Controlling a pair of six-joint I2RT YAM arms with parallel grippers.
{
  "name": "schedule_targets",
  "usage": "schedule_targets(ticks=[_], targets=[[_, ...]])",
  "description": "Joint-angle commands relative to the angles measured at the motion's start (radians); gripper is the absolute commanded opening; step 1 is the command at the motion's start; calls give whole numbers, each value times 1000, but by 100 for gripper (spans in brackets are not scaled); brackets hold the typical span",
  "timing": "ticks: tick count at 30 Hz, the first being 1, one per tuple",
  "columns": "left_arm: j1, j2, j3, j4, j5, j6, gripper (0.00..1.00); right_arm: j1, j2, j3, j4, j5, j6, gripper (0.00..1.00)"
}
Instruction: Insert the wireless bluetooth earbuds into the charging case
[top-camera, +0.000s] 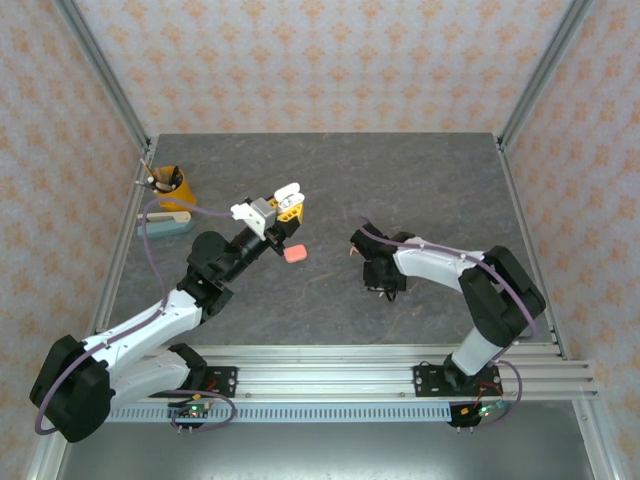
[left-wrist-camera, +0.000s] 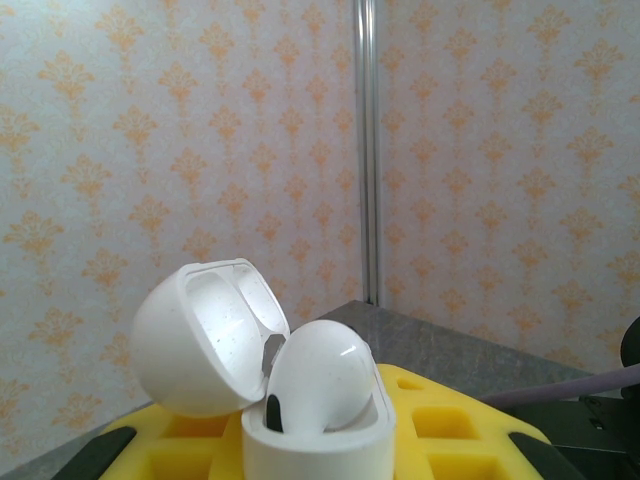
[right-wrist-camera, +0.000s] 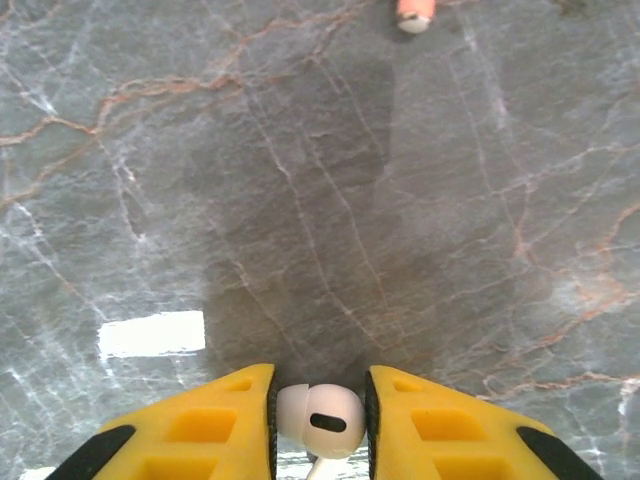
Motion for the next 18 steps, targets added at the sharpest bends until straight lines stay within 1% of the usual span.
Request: schedule_targets(ticks=[1, 5, 11, 18], targets=[[0, 9, 18, 28, -2, -5, 0, -7, -55, -14, -50, 47, 14, 27], [1, 12, 22, 24, 1, -6, 0, -7, -103, -11, -50, 58, 19, 27], [0, 13, 33, 8, 11, -5, 0, -7, -216, 6, -38, 81, 18, 26], [0, 33, 55, -2, 34, -12, 0, -7, -364, 119, -56, 136, -25, 26]])
